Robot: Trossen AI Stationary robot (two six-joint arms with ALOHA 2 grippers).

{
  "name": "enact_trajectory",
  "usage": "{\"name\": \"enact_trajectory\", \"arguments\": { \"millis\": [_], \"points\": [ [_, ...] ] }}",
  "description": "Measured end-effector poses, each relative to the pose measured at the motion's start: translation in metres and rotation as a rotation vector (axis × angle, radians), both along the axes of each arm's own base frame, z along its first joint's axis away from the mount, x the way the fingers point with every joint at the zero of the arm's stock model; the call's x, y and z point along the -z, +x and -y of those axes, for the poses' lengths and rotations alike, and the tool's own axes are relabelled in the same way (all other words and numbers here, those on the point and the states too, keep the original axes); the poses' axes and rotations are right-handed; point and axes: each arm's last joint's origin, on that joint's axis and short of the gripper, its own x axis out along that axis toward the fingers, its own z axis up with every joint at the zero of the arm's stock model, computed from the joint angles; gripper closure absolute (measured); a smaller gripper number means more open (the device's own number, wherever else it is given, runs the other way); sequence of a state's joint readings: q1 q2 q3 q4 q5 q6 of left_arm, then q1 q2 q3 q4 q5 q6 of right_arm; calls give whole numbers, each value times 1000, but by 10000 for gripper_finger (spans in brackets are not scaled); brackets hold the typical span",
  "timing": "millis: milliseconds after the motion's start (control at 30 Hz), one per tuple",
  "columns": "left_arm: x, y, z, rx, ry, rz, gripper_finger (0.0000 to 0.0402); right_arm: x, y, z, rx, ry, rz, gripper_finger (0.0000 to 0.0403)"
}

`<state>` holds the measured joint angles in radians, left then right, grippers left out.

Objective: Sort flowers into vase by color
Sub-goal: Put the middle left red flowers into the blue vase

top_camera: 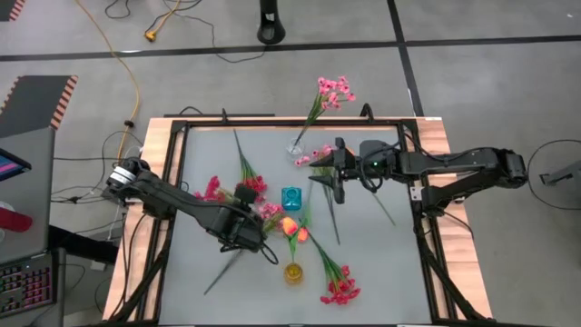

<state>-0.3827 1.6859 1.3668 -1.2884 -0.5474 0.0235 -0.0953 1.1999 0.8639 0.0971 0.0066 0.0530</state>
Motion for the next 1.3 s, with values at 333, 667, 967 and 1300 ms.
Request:
{"name": "enact_trajectory", "arguments": {
  "millis": [333,667,967,1300],
  "points": [
    [-21,-1,-5,132,458,43,399,-1,-3,19,6,184,27,195],
    [-29,2,-9,237,808,22,399,-2,-5,25,-94,239,30,195],
    [-30,10,-24,225,874,-25,399,-12,-4,24,-225,234,120,195],
    [-33,35,-30,257,858,-27,399,-13,-6,33,-225,234,131,195]
  ]
}}
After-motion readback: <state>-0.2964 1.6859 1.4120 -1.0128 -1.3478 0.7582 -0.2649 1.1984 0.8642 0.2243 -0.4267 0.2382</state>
